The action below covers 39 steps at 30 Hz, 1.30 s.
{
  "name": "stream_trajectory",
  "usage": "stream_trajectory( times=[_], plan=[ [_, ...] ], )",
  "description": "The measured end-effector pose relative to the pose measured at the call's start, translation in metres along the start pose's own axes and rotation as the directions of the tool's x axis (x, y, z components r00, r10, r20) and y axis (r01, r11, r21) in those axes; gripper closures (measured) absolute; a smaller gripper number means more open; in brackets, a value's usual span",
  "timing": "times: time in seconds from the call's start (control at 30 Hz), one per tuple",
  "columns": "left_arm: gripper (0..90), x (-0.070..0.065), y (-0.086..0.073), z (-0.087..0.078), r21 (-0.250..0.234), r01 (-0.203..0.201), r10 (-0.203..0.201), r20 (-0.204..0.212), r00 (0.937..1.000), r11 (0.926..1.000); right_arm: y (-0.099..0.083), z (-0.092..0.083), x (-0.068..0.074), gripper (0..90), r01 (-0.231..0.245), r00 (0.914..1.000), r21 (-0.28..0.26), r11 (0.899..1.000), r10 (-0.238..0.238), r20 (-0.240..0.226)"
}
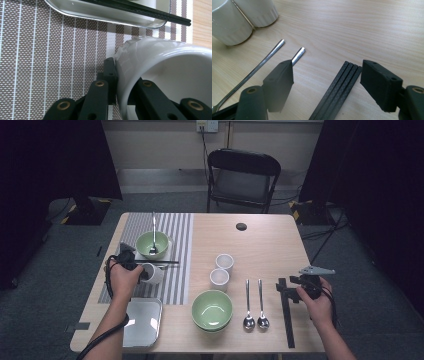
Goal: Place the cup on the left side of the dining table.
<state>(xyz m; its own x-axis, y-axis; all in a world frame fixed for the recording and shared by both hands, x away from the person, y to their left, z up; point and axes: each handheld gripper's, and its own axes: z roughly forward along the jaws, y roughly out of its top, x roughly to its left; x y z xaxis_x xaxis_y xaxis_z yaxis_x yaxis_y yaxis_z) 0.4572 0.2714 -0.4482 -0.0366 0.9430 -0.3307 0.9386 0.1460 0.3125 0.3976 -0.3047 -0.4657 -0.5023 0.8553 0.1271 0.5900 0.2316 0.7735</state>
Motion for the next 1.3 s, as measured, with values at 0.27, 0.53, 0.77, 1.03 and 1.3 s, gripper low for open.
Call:
stream_trajectory(
  times=[0.27, 0.53, 0.77, 1.03, 1.3],
  plan=[
    [84.3, 0.002, -0.001, 0.002, -0.006, 0.012, -0.012, -0.008, 0.9999, 0.9999, 0.001, 0.002, 0.002, 25.6, 0.005, 1.0, 0.005, 1.0, -0.005, -0.007],
    [84.2, 0.007, -0.001, 0.002, -0.001, 0.014, -0.014, -0.009, 0.9999, 0.9999, 0.001, 0.004, 0.003, 25.6, 0.009, 0.9999, 0.009, 1.0, -0.008, -0.013],
    [82.6, 0.006, -0.001, 0.003, -0.036, 0.028, -0.027, 0.018, 0.9995, 0.999, 0.001, 0.004, 0.004, 25.6, 0.011, 0.9999, 0.01, 1.0, -0.011, -0.012],
    [78.6, 0.0, 0.002, 0.0, -0.047, 0.002, -0.001, 0.016, 0.9999, 0.9989, 0.0, 0.003, 0.002, 25.6, 0.011, 0.9999, 0.009, 1.0, -0.011, -0.012],
    [74.1, -0.005, 0.003, 0.0, -0.048, -0.011, 0.011, 0.013, 0.9999, 0.9988, 0.0, 0.002, 0.003, 25.6, 0.013, 0.9999, 0.011, 1.0, -0.012, -0.011]
  ],
)
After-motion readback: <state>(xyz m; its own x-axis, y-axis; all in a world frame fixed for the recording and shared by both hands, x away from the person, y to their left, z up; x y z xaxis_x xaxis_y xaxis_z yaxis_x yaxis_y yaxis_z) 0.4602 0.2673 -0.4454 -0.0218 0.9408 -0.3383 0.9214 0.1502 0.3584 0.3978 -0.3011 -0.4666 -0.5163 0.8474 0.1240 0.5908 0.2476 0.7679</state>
